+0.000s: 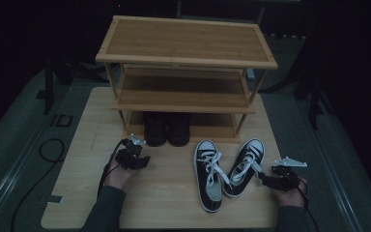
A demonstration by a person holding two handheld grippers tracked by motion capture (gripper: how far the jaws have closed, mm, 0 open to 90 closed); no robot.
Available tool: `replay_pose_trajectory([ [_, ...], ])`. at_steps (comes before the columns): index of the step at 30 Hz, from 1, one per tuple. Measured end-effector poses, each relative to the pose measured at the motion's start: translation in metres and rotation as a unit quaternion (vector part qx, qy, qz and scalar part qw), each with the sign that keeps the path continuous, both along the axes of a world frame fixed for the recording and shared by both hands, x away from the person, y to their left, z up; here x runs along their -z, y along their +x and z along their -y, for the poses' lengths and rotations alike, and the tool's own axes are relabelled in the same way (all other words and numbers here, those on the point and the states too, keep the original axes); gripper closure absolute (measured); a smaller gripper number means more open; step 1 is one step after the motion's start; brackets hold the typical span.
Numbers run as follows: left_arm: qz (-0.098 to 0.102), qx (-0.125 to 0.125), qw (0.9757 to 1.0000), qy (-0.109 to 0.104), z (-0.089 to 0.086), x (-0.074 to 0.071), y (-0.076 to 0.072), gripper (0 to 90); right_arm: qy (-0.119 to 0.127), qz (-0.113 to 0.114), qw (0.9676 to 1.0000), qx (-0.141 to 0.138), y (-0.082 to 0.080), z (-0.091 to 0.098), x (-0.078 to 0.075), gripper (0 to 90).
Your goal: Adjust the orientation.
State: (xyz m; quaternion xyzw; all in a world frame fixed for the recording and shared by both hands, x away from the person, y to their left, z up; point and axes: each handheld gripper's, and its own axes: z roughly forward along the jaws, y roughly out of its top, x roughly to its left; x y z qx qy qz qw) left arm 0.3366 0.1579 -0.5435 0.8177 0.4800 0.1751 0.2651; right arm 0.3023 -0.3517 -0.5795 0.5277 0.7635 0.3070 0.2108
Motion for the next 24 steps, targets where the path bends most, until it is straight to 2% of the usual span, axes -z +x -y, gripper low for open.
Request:
replay_pose_trajectory([
  [3,-0.001,-0.001,1.0000,-0.001,-0.001,0.000,0.000,56.0,-0.003,-0.008,0.9999,-0.013,0.000,0.001,-0.002,43.1],
  [4,-0.002,-0.001,1.0000,-0.001,-0.002,0.000,0.001,56.0,-0.005,-0.015,0.9996,-0.025,-0.001,0.002,-0.004,48.1],
  [5,-0.002,-0.001,1.0000,-0.001,-0.002,0.000,0.001,56.0,-0.005,-0.015,0.9996,-0.025,-0.001,0.002,-0.004,48.1],
  [6,-0.006,-0.001,1.0000,-0.003,-0.002,0.001,0.002,56.0,-0.010,-0.021,0.9988,-0.042,-0.001,0.003,-0.005,51.1],
  [8,-0.007,-0.002,1.0000,-0.004,-0.003,0.002,0.002,56.0,-0.015,-0.023,0.9984,-0.049,-0.001,0.003,-0.006,52.6],
  [9,-0.011,0.000,0.9999,-0.004,-0.003,0.002,0.003,56.1,-0.024,-0.026,0.9973,-0.065,-0.002,0.003,-0.008,54.9],
  [13,-0.013,0.003,0.9999,-0.005,-0.002,0.002,0.003,56.2,-0.024,-0.028,0.9964,-0.077,-0.003,0.002,-0.011,55.8],
  [14,-0.013,0.005,0.9999,-0.006,-0.002,0.002,0.002,57.2,-0.035,-0.021,0.9941,-0.100,-0.006,-0.001,-0.015,55.2],
  [15,-0.013,0.005,0.9999,-0.006,-0.002,0.002,0.002,57.4,-0.035,-0.021,0.9941,-0.100,-0.006,-0.001,-0.015,55.2],
  [16,-0.013,0.005,0.9999,-0.007,-0.002,0.001,0.002,57.5,-0.040,-0.024,0.9921,-0.116,-0.008,-0.003,-0.018,56.9],
  [17,-0.013,0.005,0.9999,-0.007,-0.002,0.001,0.002,57.5,-0.040,-0.024,0.9921,-0.116,-0.008,-0.003,-0.018,56.9],
  [22,-0.013,0.005,0.9999,-0.009,-0.002,0.001,0.002,57.5,-0.034,-0.024,0.9873,-0.153,-0.010,-0.004,-0.029,63.8],
  [24,-0.014,0.006,0.9998,-0.010,-0.002,0.001,0.002,57.9,-0.034,-0.024,0.9866,-0.158,-0.011,-0.004,-0.030,64.7],
])
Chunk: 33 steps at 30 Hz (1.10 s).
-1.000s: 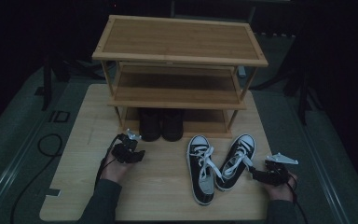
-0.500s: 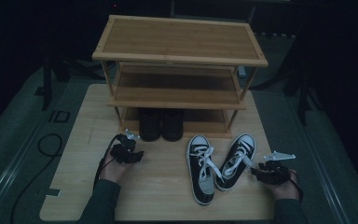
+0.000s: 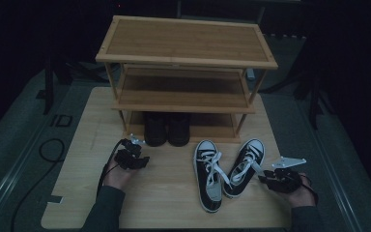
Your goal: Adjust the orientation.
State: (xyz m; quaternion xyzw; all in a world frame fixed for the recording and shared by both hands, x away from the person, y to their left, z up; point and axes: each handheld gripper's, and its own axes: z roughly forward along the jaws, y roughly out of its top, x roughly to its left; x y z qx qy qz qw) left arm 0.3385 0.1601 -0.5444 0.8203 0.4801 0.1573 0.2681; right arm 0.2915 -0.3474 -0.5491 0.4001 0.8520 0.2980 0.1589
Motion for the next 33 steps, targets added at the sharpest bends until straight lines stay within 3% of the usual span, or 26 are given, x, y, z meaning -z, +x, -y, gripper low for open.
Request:
replay_pose_trajectory([
  [5,-0.001,0.007,1.0000,-0.002,0.002,-0.001,0.000,58.3,0.004,-0.005,0.9993,-0.038,-0.004,-0.003,-0.011,68.8],
  [18,-0.002,0.013,0.9999,-0.002,0.006,-0.001,-0.002,58.2,0.029,0.014,0.9969,-0.072,-0.013,-0.012,-0.037,69.5],
  [19,-0.002,0.012,0.9999,-0.003,0.005,-0.001,-0.002,58.3,0.032,0.023,0.9962,-0.078,-0.015,-0.014,-0.043,70.2],
  [33,-0.002,0.011,0.9999,-0.003,0.004,-0.002,-0.001,58.3,0.043,0.042,0.9914,-0.116,-0.015,-0.037,-0.058,70.5],
])
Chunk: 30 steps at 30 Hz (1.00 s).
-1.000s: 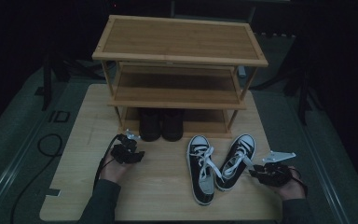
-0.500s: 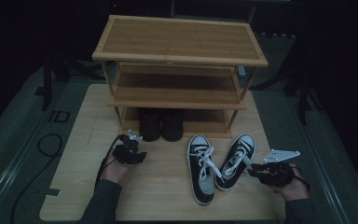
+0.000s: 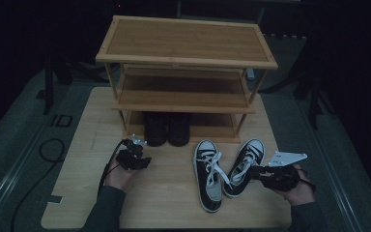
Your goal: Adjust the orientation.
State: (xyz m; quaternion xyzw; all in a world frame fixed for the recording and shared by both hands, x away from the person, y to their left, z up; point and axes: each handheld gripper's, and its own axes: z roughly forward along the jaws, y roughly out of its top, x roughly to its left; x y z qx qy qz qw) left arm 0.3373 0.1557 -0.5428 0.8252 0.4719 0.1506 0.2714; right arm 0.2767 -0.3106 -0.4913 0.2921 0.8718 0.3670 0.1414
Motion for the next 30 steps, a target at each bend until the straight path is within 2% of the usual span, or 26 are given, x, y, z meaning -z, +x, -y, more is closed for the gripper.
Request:
replay_pose_trajectory([
  [6,-0.002,0.004,1.0000,0.003,0.003,0.002,0.000,58.2,-0.004,0.004,0.9998,-0.021,0.003,-0.014,-0.001,70.6],
  [15,-0.001,0.001,1.0000,0.001,0.001,0.002,0.000,58.1,-0.009,0.002,0.9995,-0.030,0.010,-0.029,0.000,70.8],
  [16,-0.002,0.001,1.0000,0.002,0.001,0.002,0.000,58.0,-0.009,0.003,0.9992,-0.039,0.011,-0.037,0.001,70.0],
  [24,-0.001,0.003,1.0000,0.003,0.003,0.002,0.000,57.4,-0.021,0.005,0.9990,-0.040,0.017,-0.051,0.003,68.7],
  [30,0.002,-0.001,1.0000,0.002,0.002,0.002,0.000,57.4,-0.017,0.003,0.9988,-0.046,0.021,-0.065,0.004,67.3],
])
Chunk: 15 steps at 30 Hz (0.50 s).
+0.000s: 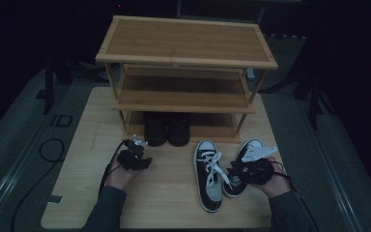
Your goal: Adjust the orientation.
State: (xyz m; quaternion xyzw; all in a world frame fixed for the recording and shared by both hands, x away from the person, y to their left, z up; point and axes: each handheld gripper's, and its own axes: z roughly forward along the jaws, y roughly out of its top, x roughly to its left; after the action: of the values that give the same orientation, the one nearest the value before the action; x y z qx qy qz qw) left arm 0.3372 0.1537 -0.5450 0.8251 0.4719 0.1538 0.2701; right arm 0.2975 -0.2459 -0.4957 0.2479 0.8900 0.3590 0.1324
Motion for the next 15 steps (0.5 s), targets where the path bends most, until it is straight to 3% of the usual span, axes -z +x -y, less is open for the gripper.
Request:
replay_pose_trajectory([
  [15,-0.006,-0.001,1.0000,0.004,0.000,0.004,0.001,57.4,0.008,-0.025,0.9996,-0.014,0.002,-0.022,0.005,51.1],
])
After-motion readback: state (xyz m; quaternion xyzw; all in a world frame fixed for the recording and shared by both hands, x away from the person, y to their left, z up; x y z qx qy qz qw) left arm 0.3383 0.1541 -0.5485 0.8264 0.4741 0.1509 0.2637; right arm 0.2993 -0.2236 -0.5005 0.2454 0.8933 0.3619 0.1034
